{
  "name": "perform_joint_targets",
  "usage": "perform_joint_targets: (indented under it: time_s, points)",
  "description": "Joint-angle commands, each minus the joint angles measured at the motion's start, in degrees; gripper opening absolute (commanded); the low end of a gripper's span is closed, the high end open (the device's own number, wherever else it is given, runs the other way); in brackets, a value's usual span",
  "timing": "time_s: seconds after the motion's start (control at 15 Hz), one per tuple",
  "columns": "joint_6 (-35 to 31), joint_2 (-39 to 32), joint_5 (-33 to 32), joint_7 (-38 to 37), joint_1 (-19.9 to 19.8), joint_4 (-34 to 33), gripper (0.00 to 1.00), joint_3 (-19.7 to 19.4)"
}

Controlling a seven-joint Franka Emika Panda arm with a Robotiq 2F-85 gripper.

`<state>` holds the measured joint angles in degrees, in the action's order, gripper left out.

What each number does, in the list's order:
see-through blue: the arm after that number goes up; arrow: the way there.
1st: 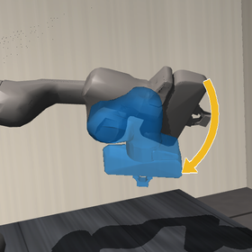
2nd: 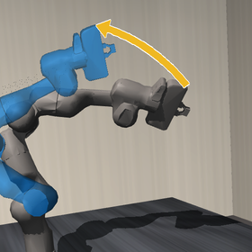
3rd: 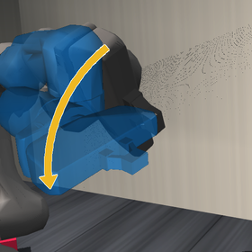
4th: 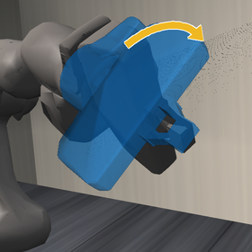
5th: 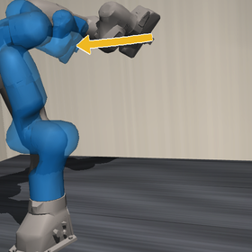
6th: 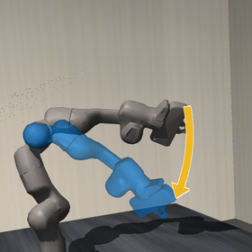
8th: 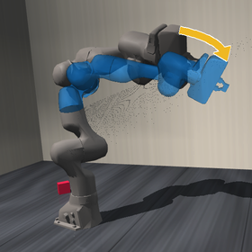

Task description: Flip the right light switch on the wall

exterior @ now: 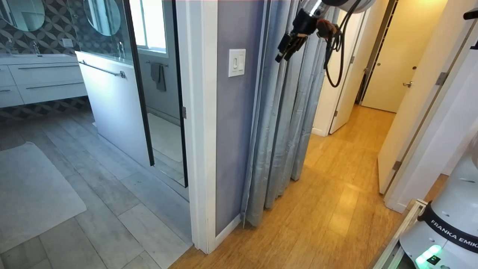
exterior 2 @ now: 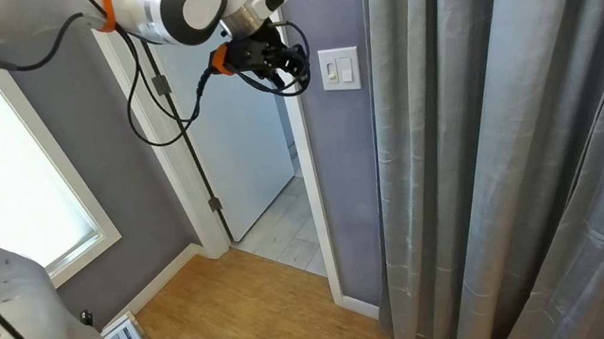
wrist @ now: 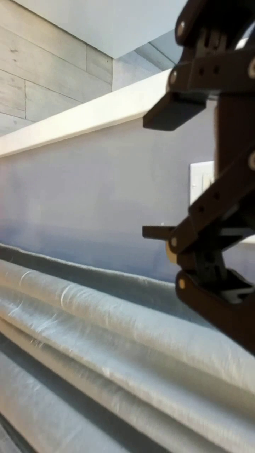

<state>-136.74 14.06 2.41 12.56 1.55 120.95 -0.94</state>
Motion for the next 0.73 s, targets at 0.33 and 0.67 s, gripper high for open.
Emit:
perform_joint_targets:
  time_s: [0.33, 0.67]
  points:
    - [3.37, 16.31, 1.86, 0.30, -1.68, 11.80, 1.00, -6.17]
    - [3.14, 15.35, 0.28, -0.63, -2.11, 10.94, 1.00, -5.96]
